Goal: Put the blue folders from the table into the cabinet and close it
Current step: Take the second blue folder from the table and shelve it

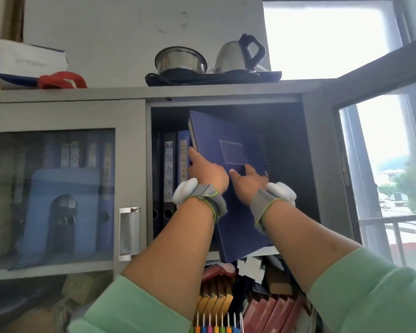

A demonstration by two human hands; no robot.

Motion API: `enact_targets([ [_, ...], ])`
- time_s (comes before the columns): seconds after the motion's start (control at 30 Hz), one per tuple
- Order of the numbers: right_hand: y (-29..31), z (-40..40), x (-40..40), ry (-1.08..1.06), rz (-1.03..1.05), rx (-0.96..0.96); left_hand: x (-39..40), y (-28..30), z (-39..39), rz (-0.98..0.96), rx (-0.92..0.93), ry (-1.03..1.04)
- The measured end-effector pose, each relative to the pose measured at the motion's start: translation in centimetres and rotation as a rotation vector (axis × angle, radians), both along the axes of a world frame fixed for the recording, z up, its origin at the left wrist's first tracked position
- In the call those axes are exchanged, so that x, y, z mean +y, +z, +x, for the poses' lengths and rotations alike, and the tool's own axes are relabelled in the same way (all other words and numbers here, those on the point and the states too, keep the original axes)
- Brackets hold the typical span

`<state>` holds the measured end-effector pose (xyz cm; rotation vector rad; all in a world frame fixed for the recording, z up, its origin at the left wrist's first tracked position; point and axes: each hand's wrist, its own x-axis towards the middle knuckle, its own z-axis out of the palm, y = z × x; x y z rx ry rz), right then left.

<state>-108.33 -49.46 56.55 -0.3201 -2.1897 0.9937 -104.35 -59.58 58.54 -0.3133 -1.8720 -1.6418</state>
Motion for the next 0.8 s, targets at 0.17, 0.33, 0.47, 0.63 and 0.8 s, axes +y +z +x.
enact_targets([
  [0.17,-0.2,-1.5,1.6,0.160,-0.094,0.036,3.2,-0.7,-2.7,-0.073,0.028,-0.102],
  [0.33,-0.9,-3.8,3.6,0.198,-0.153,0.053,3.9,-1.9,-4.6,-0.407,0.047,-0.023],
  [0.47,-0.8,-5.6,4.2,0.198,-0.160,0.028,3.8,-2.6,-5.6,-0.584,0.083,0.103],
  [0.63,0.0,-7.5,5.3,0.162,-0.172,-0.011,4.7,-2.4,-7.1,-0.685,-0.011,0.070],
  [0.8,0.2,-8.6,6.2,0.096,-0.240,0.172,5.9,-3.4,-8.7,-0.711,-0.122,-0.005],
])
